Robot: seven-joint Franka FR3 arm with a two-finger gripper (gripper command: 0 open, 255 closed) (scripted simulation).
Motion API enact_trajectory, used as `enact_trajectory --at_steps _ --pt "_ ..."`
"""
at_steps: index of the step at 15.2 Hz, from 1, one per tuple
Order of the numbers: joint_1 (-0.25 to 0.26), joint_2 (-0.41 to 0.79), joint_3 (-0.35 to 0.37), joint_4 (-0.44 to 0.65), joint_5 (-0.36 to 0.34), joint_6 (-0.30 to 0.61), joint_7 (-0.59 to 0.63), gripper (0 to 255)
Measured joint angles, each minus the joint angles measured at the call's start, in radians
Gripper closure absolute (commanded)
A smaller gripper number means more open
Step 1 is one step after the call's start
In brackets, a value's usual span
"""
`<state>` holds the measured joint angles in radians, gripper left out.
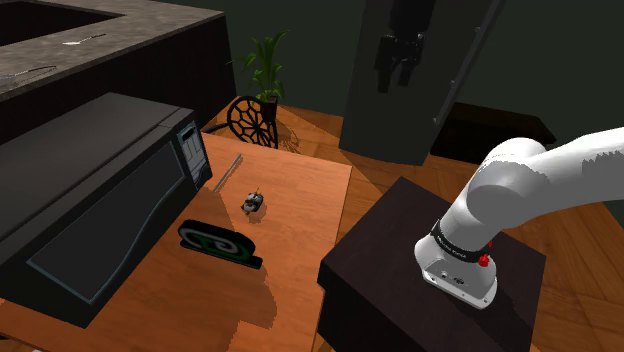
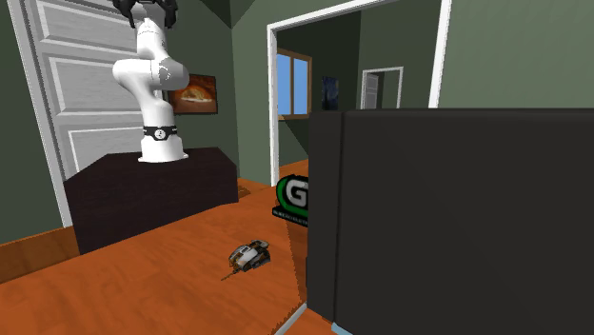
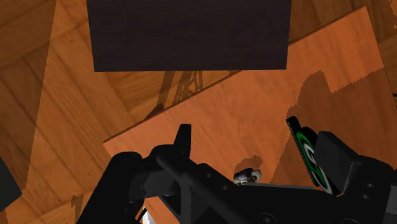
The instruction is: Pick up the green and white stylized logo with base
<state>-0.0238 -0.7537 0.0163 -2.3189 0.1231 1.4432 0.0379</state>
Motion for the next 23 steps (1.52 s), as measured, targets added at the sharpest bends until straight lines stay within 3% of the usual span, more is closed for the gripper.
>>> enact_trajectory --at_steps 3,10,17,23 --pt "0.009 0.016 0.019 -0.020 0.008 0.038 0.007 0" --pt "0.055 0.145 0.122 -0.077 0.044 0.243 0.041 0" --pt "0.091 0.335 0.224 -0.086 0.048 0.460 0.082 0" --pt "0.109 0.545 0.304 -0.037 0.002 0.629 0.139 0"
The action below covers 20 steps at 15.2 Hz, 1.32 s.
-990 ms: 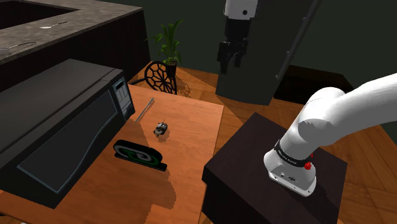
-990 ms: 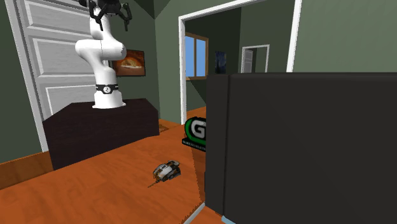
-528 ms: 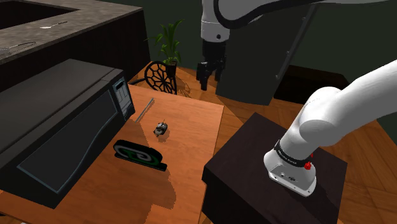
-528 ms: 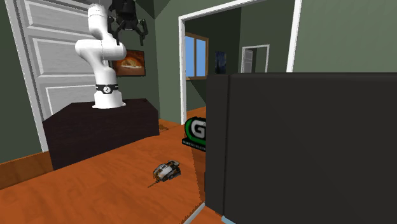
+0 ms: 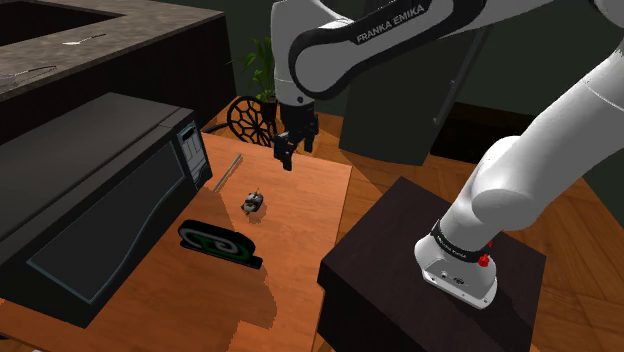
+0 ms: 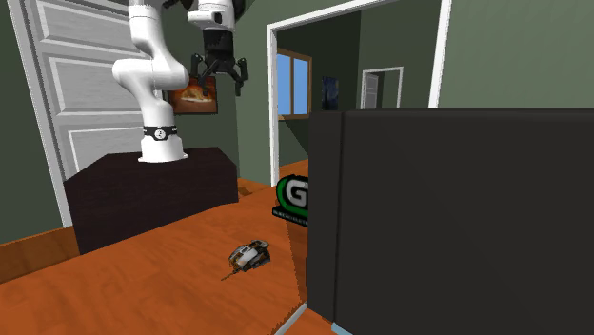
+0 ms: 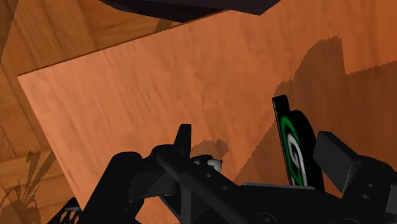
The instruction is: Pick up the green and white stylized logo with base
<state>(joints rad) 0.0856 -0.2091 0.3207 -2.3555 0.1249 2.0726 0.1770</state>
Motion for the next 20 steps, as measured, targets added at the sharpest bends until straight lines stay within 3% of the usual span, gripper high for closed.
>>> enact_trajectory --at_steps 5,11,20 --pt "0.022 0.181 0.055 0.076 -0.082 0.103 0.078 0" --pt "0.073 0.416 0.076 0.205 -0.227 0.189 0.183 0" --pt "0.219 0.774 0.026 0.479 -0.428 0.238 0.304 0"
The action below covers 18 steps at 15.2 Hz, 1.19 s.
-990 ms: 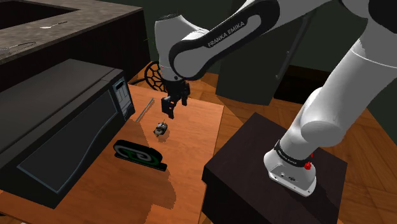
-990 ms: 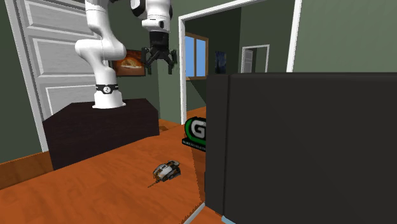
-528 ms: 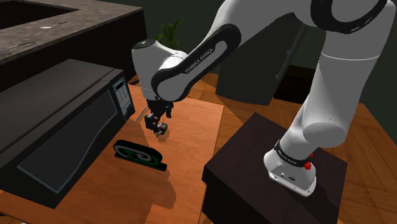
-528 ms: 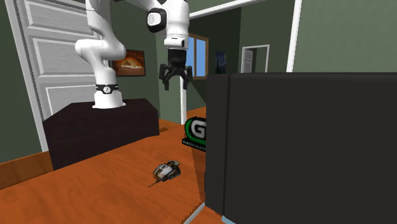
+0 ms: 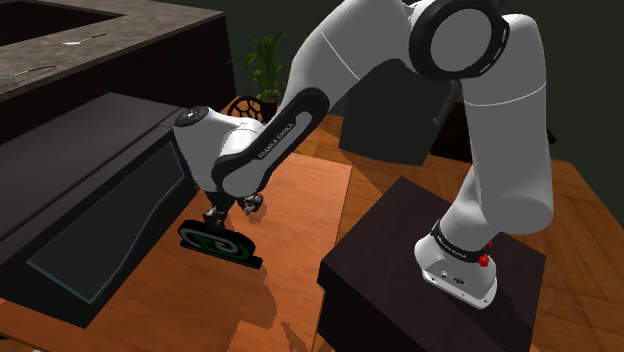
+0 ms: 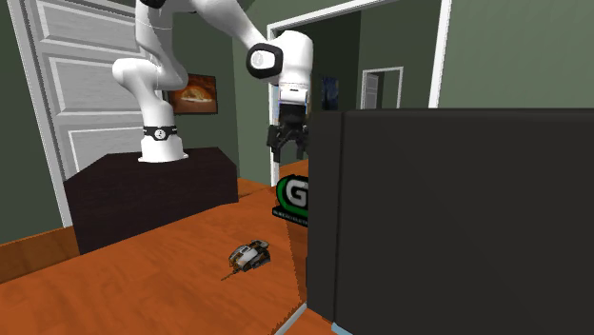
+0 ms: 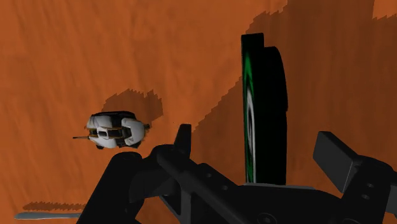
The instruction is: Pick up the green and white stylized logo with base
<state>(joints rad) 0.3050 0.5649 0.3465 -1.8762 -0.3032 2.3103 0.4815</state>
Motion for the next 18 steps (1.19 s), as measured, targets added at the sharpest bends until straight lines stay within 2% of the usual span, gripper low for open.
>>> enact_trajectory --at_steps 4,11,12,18 --pt "0.059 0.117 -0.020 0.123 -0.043 -0.015 0.020 0" --pt "0.078 0.196 -0.044 0.152 -0.070 0.034 0.035 0" --pt "0.079 0.199 -0.045 0.152 -0.071 0.036 0.036 255" --pt "0.081 0.201 -0.044 0.153 -0.072 0.039 0.037 255"
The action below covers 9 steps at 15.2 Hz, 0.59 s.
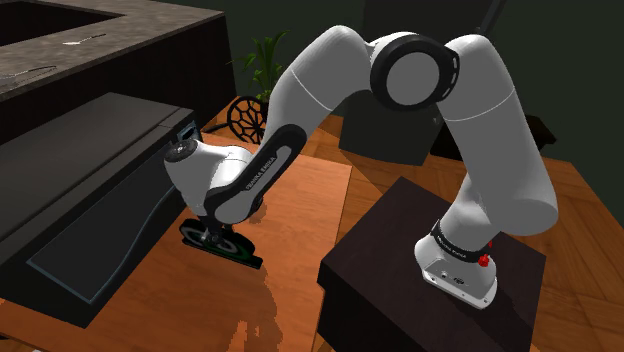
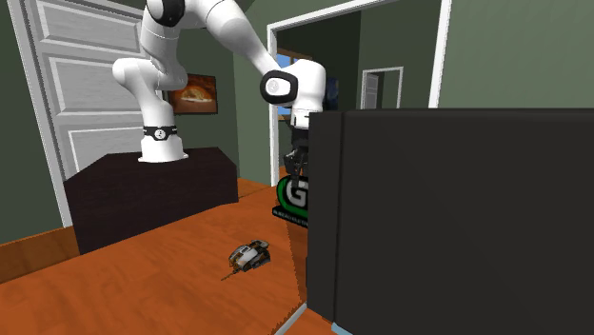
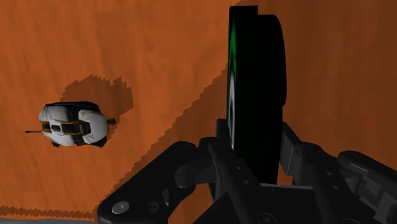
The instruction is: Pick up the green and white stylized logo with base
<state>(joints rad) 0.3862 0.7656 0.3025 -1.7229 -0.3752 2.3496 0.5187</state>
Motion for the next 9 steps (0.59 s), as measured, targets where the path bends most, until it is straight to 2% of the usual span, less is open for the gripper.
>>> enact_trajectory --at_steps 9 --pt "-0.011 -0.037 0.010 -0.008 0.013 -0.032 -0.011 255"
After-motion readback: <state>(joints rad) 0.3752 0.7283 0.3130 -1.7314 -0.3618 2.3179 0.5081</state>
